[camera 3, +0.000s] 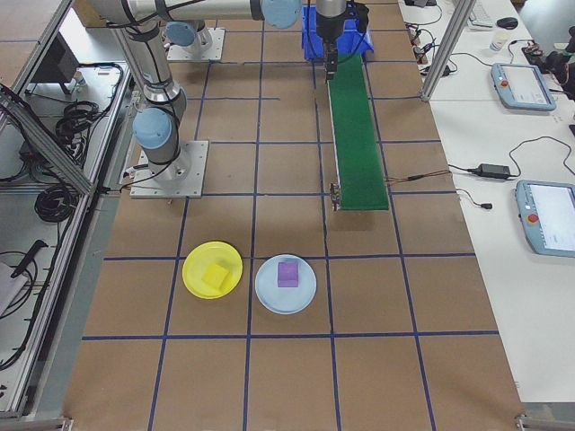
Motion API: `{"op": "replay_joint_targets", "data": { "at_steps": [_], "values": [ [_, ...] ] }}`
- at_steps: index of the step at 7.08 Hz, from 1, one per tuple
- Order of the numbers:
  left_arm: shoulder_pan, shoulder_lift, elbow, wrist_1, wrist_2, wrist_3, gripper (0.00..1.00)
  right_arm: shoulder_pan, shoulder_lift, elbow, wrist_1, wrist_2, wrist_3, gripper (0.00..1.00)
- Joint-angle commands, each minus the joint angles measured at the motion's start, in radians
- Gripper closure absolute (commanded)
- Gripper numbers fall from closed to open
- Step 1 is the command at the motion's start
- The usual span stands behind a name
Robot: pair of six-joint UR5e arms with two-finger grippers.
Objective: Move block left to right into plate
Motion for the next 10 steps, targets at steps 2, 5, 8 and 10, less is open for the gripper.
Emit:
{"op": "replay_joint_targets", "data": {
  "at_steps": [2,5,8,10],
  "values": [
    [0.002,0.0,-0.006,0.0,-0.002,0.0,0.0,0.03,0.017,0.008,0.046,0.008,0.009,0.0],
    [-0.002,-0.001,-0.013,-0.002,-0.012,0.001,0.0,0.028,0.016,0.011,0.077,0.003,0.106,0.0],
    [0.004,-0.009,-0.016,0.067,-0.021,-0.002,0.0,0.021,0.002,0.005,0.105,-0.017,0.158,0.0],
    [0.005,-0.012,-0.012,0.081,-0.077,-0.002,0.0,0.019,0.001,0.006,0.108,-0.019,0.158,0.0]
  ]
}}
